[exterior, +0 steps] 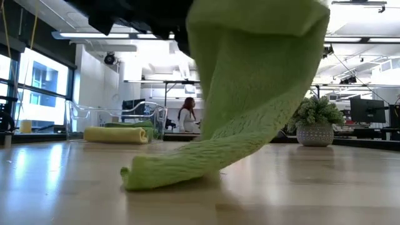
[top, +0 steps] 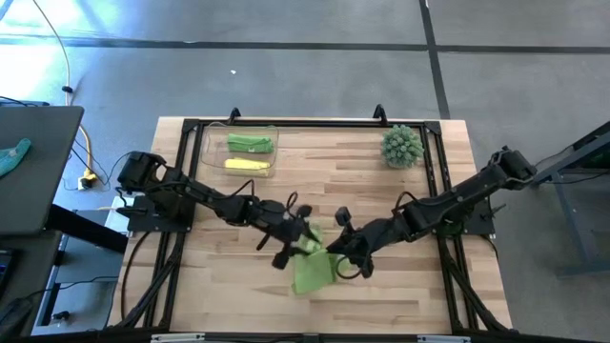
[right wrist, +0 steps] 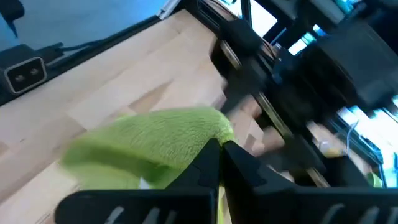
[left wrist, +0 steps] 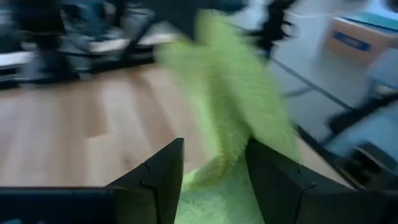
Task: Roll microfiber towels into tight, uniform cylinder then place into a basket
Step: Fold the light green microfiber cloth
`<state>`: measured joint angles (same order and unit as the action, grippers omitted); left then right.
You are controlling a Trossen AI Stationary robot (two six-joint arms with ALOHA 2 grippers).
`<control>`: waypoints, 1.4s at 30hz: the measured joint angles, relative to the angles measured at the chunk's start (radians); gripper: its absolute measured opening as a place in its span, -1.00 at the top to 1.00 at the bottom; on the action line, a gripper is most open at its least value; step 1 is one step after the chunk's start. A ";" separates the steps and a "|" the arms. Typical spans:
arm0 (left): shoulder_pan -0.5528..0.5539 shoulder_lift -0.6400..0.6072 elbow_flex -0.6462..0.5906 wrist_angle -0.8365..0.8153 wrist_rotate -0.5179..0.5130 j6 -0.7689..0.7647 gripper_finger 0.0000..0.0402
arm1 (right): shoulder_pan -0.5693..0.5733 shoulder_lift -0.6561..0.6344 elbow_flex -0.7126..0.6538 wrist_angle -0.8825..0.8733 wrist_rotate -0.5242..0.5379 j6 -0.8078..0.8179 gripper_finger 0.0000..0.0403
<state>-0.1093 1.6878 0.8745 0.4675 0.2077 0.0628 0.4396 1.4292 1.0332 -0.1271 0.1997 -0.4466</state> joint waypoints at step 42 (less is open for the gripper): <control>-0.169 -0.001 0.000 -0.292 -0.424 -0.157 1.00 | -0.005 0.063 0.001 -0.243 -0.171 0.876 0.37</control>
<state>-0.2788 1.6871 0.8745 0.1757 -0.2161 -0.0940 0.4348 1.4925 1.0340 -0.3698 0.0289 0.4296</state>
